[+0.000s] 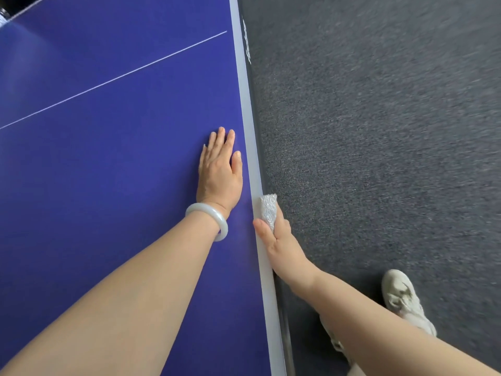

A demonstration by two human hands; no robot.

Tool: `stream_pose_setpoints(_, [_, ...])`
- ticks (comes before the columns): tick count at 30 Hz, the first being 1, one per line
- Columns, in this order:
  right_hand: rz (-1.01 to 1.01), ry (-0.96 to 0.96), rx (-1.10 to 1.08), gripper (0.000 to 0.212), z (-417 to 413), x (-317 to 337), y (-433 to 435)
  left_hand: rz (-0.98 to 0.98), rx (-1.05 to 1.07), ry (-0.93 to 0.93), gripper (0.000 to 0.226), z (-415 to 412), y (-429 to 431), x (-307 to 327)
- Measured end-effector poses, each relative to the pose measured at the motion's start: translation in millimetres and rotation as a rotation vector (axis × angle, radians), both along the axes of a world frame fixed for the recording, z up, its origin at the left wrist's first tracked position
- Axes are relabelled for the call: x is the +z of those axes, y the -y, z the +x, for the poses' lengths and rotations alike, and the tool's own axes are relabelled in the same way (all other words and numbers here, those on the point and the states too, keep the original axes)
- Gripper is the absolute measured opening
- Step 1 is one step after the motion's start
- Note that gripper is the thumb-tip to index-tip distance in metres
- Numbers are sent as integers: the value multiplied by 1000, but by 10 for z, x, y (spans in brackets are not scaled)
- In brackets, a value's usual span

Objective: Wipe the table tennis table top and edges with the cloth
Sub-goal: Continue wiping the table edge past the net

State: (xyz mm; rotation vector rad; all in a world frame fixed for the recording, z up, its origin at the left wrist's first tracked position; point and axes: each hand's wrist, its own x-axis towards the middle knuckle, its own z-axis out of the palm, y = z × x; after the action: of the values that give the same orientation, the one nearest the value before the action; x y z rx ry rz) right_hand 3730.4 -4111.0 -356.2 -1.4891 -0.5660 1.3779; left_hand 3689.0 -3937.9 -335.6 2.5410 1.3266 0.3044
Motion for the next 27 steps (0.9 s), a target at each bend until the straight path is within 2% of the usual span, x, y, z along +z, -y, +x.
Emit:
stream_pose_setpoints(2, [-7,25,-17,62,-36,-15,-30,-52,26,98,44,-19,-7,10])
stream_pose_setpoints(6, [-12,43,-34,60,-41,-92,-21,-267,203,448,33,-103,60,126])
stream_pose_setpoints(7, [-15,36,-38,60,-40,-104,-26,-295,226,477,33,-141,155,155])
stream_pose_setpoints(12, [6,45,-45,61,-44,-112,-18,-171,38,176,47,-543,1021,110])
stream_pose_setpoints(17, [6,30,-45,59,-20,-10,23,-29,59,-62,53,-787,1596,31])
stream_pose_setpoints(23, [42,-249,-51,59,-172,217,649,-6,56,-91,51,-749,1605,43])
stream_pose_setpoints(27, [33,-284,29,52,-363,211,1407,-16,52,-59,50,-755,1616,40])
